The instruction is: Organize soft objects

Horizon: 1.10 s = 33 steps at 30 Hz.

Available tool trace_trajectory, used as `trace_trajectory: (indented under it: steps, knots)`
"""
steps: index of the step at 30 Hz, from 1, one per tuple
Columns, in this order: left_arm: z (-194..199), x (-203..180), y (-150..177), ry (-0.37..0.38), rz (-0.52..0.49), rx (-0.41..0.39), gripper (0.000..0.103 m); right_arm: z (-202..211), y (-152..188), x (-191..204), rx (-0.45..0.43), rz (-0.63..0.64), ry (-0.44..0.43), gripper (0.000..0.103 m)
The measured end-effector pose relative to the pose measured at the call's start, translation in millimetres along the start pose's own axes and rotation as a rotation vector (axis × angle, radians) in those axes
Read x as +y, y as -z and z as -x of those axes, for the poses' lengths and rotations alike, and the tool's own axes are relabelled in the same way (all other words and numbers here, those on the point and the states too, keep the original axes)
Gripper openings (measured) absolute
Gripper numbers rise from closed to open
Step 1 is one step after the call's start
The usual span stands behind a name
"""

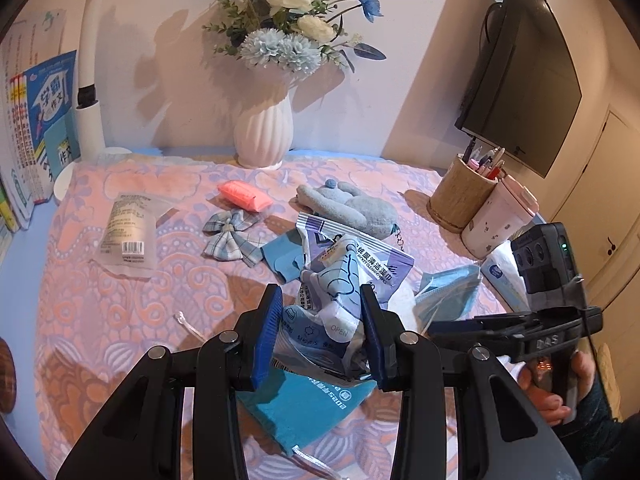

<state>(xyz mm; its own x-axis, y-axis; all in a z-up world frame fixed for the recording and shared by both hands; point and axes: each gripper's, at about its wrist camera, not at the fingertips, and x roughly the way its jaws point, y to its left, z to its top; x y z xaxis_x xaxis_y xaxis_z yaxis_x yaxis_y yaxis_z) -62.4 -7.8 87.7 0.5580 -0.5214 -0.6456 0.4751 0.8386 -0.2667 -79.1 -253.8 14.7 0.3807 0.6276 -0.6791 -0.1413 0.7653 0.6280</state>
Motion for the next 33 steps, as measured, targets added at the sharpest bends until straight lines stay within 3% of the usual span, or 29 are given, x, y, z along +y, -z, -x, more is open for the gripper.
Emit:
trace_trajectory:
  steps: [3, 5, 8, 11, 13, 16, 20, 23, 26, 28, 31, 32, 33]
  knots:
    - [0.1, 1.0, 0.4, -0.007, 0.001, -0.001, 0.035, 3.4, 2.7, 36.3, 0.039, 0.154, 0.128, 0.073]
    - [0.6, 3.3, 0.3, -0.008, 0.011, -0.006, 0.035, 9.8, 0.5, 50.4, 0.026, 0.181, 0.118, 0.073]
    - [1.7, 9.2, -0.2, -0.006, 0.033, -0.018, 0.035, 12.3, -18.1, 51.1, -0.018, 0.081, 0.008, 0.073]
    - [4.1, 13.6, 0.4, -0.011, 0.051, -0.023, 0.035, -5.3, -36.6, 47.3, 0.0, 0.014, 0.125, 0.073]
    - [6.5, 15.4, 1.2, -0.014, 0.053, -0.026, 0.035, -24.5, -46.7, 38.2, 0.059, -0.066, 0.23, 0.073]
    - [7.9, 18.3, 3.2, -0.01, 0.057, -0.026, 0.035, -41.0, -48.3, 22.7, 0.096, -0.169, 0.225, 0.073]
    - [2.3, 18.9, 4.3, -0.011, 0.056, -0.012, 0.035, -45.0, -52.8, 23.3, 0.045, -0.166, 0.21, 0.072]
    - [0.5, 16.5, 4.5, -0.018, 0.045, -0.009, 0.035, -27.8, -47.6, 46.9, -0.048, -0.042, 0.269, 0.042]
    - [1.4, 16.7, 3.0, -0.012, 0.051, -0.014, 0.035, -11.1, -50.3, 69.8, -0.142, 0.065, 0.244, 0.032]
    - [2.4, 17.5, 1.8, -0.009, 0.06, -0.022, 0.035, -2.5, -52.4, 77.4, -0.17, 0.1, 0.226, 0.032]
    - [3.1, 18.4, 2.3, -0.013, 0.066, -0.026, 0.035, -9.1, -53.8, 72.3, -0.105, 0.094, 0.242, 0.033]
    - [3.0, 19.2, 3.2, -0.015, 0.068, -0.025, 0.035, -16.1, -55.2, 72.3, -0.086, 0.085, 0.231, 0.036]
    - [2.7, 20.3, 4.1, -0.017, 0.072, -0.022, 0.035, -21.9, -54.5, 67.7, -0.061, 0.068, 0.22, 0.051]
